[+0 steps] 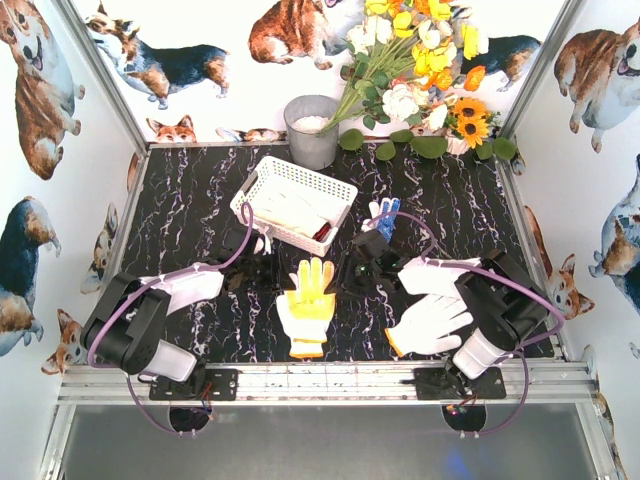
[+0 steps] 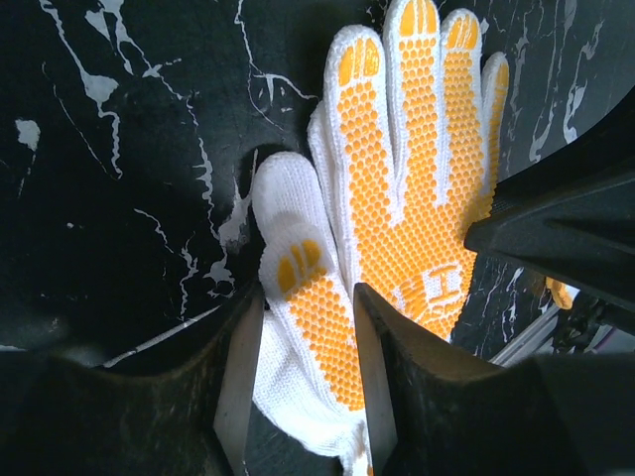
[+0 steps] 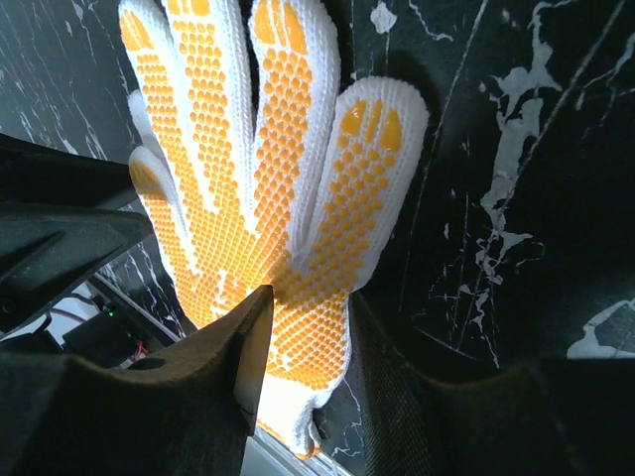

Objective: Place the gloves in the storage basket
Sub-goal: Pair the glove with the glove.

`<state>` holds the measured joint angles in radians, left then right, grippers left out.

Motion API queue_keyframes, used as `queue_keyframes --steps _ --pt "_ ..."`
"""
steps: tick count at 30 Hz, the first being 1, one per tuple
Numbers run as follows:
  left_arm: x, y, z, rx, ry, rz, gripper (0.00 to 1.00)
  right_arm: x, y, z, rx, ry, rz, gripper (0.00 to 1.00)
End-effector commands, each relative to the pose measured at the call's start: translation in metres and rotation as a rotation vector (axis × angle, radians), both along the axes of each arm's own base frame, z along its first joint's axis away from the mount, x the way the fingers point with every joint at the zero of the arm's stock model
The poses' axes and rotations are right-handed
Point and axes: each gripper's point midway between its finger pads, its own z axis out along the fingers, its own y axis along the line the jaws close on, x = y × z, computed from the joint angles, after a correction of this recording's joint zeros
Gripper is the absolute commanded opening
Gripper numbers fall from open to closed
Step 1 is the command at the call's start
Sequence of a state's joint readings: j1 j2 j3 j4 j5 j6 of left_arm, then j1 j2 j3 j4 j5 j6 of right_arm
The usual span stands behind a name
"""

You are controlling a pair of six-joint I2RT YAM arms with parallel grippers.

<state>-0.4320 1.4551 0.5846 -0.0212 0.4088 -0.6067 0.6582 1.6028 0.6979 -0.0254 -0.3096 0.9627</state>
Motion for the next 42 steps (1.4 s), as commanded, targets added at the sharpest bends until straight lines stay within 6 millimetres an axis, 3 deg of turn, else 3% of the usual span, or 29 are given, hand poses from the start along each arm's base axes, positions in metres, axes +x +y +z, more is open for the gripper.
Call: queue_keyframes --steps 1,7,13,21,42 --pt "0.003 0.001 0.001 -0.013 -0.007 0.009 0.33 0.003 -0.006 -0.013 -0.054 -0.006 0.001 0.37" --pt "0.007 -0.002 0.005 -0.017 -0.015 0.01 0.18 0.0 -0.006 -0.016 -0.042 0.009 -0.006 0.21" --pt "0.01 -0.002 0.013 -0.019 -0.032 0.016 0.0 -0.002 -0.003 -0.008 -0.026 0.006 -0.001 0.13" --pt "0.006 0.007 0.025 -0.008 -0.061 0.052 0.0 -0.012 0.01 0.01 -0.031 -0.02 0.023 0.12" --pt "-0.025 0.029 0.018 0.037 -0.036 0.091 0.0 -0.015 0.014 0.031 -0.049 -0.062 0.039 0.11"
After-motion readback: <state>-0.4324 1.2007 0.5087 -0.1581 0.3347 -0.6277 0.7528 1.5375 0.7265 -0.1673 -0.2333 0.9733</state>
